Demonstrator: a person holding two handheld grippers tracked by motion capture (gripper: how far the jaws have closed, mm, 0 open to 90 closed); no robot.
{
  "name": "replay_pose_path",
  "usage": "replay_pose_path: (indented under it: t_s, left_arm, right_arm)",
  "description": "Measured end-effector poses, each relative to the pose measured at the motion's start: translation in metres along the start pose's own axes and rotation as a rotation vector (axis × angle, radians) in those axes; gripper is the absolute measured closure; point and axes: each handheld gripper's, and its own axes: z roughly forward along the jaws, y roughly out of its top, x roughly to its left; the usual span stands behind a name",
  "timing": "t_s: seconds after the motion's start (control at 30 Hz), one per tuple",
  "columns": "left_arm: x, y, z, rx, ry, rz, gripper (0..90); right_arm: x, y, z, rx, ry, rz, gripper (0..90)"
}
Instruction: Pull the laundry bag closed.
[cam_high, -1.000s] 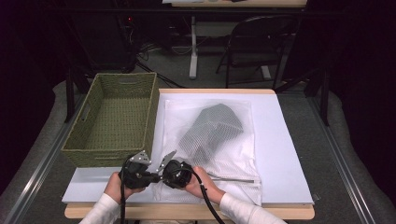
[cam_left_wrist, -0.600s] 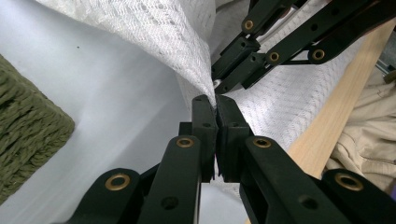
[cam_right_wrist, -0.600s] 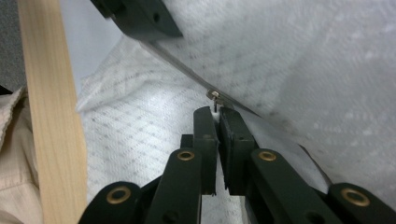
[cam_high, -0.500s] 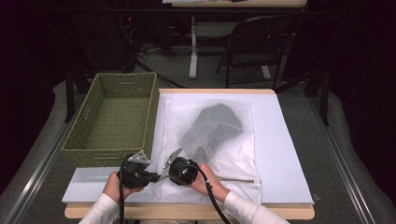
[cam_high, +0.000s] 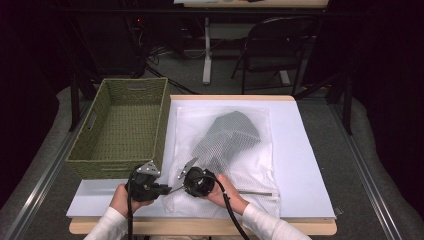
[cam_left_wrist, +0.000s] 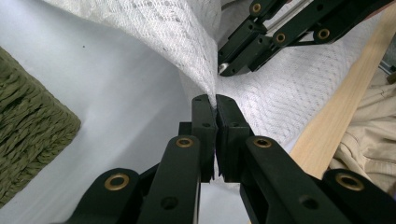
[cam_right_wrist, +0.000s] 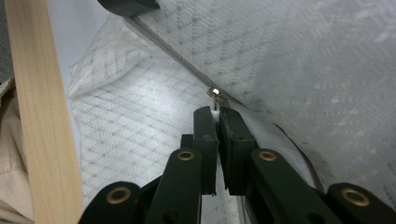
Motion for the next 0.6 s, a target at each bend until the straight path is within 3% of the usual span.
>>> replay_pose_path:
  t_s: [0.13,0.6]
  left_arm:
    - [0.001,0.000,-0.001,-0.019,-0.007,-0.011,87.8]
    - [0.000,0.000,-0.002,-0.019,-0.018,-0.008,87.8]
  right_arm:
    - [-0.002,-0.001,-0.001,0.002,-0.005,-0.007,86.7]
    - [-0.011,-0.009,-0.008,0.024,0.007,0.001,86.7]
